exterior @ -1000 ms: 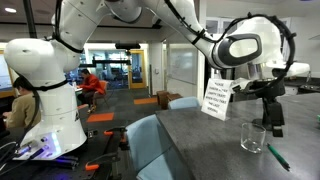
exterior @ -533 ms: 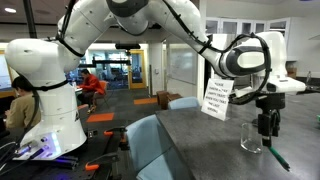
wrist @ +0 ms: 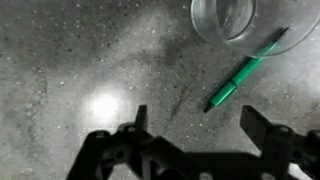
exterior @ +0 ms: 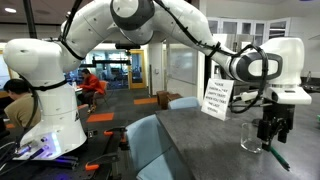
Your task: Pick the marker and put it in the cup
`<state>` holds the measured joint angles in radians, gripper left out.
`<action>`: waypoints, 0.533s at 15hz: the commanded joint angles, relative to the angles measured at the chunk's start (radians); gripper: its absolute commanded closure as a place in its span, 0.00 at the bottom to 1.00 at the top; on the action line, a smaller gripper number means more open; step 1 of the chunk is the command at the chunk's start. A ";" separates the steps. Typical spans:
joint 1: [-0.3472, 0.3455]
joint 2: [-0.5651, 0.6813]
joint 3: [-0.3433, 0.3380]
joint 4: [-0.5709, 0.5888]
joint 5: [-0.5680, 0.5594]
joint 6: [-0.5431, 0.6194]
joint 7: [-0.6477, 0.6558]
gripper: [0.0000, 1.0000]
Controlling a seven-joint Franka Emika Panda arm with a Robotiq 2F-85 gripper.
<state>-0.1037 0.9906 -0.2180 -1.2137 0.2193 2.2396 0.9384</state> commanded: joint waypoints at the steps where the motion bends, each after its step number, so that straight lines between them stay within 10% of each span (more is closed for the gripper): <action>1: -0.028 0.077 0.025 0.134 0.028 -0.060 0.060 0.00; 8: -0.041 0.186 0.047 0.292 0.021 -0.105 0.164 0.00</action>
<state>-0.1251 1.1200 -0.1865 -1.0288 0.2249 2.2037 1.0504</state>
